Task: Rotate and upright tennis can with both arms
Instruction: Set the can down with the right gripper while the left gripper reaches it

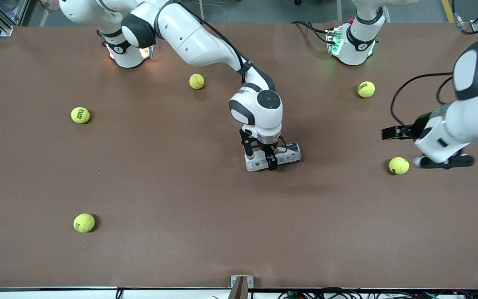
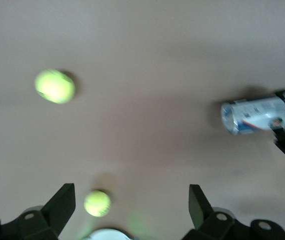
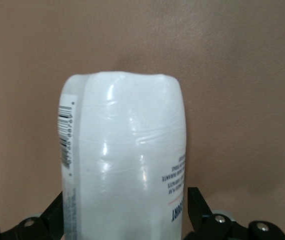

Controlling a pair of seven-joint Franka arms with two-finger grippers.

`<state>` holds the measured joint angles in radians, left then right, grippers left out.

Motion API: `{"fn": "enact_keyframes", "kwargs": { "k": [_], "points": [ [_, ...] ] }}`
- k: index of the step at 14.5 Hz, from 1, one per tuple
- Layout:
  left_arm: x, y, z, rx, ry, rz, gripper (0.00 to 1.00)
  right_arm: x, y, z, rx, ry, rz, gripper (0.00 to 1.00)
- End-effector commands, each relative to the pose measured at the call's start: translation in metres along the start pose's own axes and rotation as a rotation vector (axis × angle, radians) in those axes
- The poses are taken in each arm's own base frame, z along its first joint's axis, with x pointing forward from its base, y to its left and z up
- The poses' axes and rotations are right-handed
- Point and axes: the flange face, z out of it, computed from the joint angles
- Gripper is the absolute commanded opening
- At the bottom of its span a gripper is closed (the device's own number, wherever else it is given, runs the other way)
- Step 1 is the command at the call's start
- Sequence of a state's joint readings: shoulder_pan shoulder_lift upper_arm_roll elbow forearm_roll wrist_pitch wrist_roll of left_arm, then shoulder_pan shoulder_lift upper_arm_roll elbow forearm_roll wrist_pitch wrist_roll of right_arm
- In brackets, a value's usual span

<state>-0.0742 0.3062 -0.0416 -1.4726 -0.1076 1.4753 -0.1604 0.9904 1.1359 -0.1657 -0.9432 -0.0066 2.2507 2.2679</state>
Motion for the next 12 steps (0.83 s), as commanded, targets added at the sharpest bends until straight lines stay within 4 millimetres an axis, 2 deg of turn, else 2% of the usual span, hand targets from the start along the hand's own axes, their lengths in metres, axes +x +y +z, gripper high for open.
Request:
{"fn": "enact_keyframes", "kwargs": {
  "k": [1,5,7,9,11,12],
  "points": [
    [0.009,0.002,0.037,-0.047,-0.106,-0.007,1.0,-0.006,-0.007,-0.024,-0.01,0.021,0.025,1.0],
    [0.014,0.008,0.1,-0.201,-0.125,-0.048,1.0,-0.01,-0.01,-0.058,-0.034,0.021,0.047,1.0],
    [0.013,0.018,0.132,-0.279,-0.126,-0.076,1.0,-0.008,-0.014,-0.076,-0.059,0.022,0.057,1.0],
    [0.012,0.023,0.16,-0.362,-0.119,-0.099,1.0,0.004,-0.025,-0.097,-0.079,0.031,0.064,1.0],
    [0.011,0.024,0.188,-0.472,-0.105,-0.115,1.0,0.031,-0.046,-0.122,-0.114,0.009,-0.014,1.0],
    [0.01,0.024,0.199,-0.528,-0.093,-0.118,1.0,0.053,-0.059,-0.131,-0.142,-0.001,-0.068,1.0]
  ]
}}
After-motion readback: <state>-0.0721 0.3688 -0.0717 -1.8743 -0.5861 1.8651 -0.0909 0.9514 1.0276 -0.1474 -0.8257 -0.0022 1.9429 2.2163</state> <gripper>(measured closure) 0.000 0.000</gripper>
